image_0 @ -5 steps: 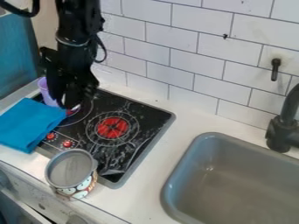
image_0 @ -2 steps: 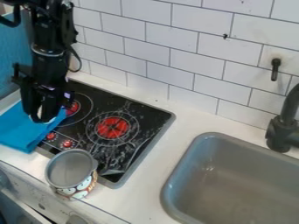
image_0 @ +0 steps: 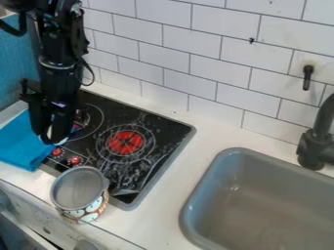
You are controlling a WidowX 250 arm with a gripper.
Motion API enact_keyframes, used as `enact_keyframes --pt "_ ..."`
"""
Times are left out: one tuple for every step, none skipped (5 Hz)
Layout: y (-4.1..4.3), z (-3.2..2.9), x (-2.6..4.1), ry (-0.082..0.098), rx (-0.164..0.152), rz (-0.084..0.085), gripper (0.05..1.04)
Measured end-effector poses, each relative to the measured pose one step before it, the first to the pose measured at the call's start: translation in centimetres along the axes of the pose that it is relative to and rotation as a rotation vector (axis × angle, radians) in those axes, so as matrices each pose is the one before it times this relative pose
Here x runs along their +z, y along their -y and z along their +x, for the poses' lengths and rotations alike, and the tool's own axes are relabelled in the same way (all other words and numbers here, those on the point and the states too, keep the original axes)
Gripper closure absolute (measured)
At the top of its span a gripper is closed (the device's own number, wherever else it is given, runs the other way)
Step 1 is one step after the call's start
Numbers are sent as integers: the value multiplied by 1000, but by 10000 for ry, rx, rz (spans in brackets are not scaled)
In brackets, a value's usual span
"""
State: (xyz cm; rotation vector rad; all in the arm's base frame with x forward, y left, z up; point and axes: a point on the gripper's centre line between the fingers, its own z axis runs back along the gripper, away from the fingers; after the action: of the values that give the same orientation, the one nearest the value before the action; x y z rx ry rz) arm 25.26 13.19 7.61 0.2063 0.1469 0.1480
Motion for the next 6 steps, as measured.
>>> enact_keyframes --pt "875 1300 -16 316 -285 -59 598" --pt "319 1292 -935 -47 -98 -77 598" --pt "-65 667 -924 -340 39 252 598" --pt "201 330 -311 -230 52 316 598" --pt "51 114 82 -327 144 -101 524" --pt "399 -735 299 -508 238 -434 179"
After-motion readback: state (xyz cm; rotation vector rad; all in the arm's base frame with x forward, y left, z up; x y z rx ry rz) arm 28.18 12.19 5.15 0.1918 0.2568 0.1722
